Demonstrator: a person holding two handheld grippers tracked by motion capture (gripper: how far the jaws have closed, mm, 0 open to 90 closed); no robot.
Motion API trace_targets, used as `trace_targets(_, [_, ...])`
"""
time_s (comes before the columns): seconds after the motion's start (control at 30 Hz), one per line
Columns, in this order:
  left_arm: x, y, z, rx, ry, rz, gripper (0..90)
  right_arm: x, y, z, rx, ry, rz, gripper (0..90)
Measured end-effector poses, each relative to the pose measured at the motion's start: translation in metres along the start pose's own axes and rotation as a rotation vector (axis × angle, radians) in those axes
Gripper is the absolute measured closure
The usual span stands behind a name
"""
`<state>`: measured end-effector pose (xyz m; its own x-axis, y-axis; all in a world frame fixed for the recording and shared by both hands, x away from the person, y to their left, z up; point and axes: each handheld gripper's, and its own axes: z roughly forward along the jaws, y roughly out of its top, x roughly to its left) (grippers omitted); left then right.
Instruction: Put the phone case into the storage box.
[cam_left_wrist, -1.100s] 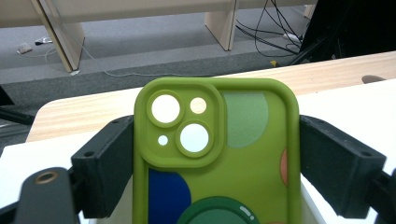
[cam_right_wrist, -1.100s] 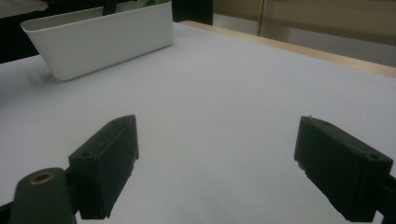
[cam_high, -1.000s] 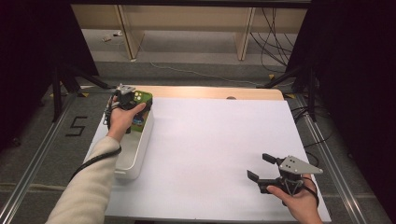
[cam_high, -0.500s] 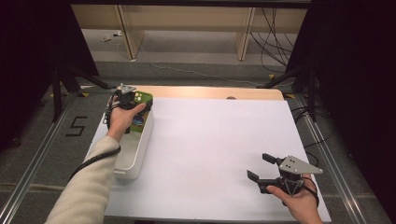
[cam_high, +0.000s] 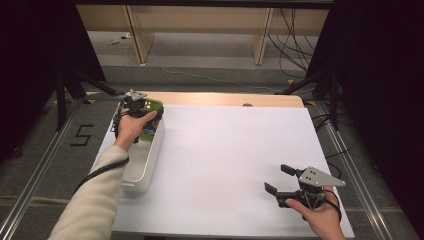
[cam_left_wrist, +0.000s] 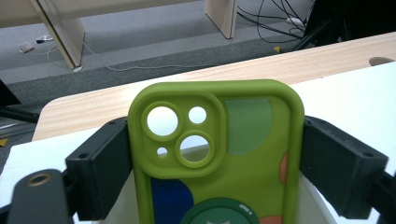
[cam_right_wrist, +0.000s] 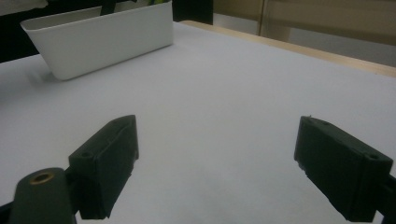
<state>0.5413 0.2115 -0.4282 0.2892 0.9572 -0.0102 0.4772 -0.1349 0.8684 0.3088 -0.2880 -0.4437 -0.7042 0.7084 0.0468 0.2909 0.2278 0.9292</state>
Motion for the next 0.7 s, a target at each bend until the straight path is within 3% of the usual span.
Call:
trace_targets(0.47, [-0.0039, 0.0000, 0.0031, 0.010, -0.007, 0.026, 0.7, 0.0003, 0.0000, -0.0001, 0.002, 0.002, 0.000, 14.9])
trace_targets(0.7, [-0.0040, 0.0024, 0.0017, 0.008, -0.015, 0.029, 0.0, 0.0003, 0.0000, 0.0001, 0.002, 0.003, 0.000, 14.9])
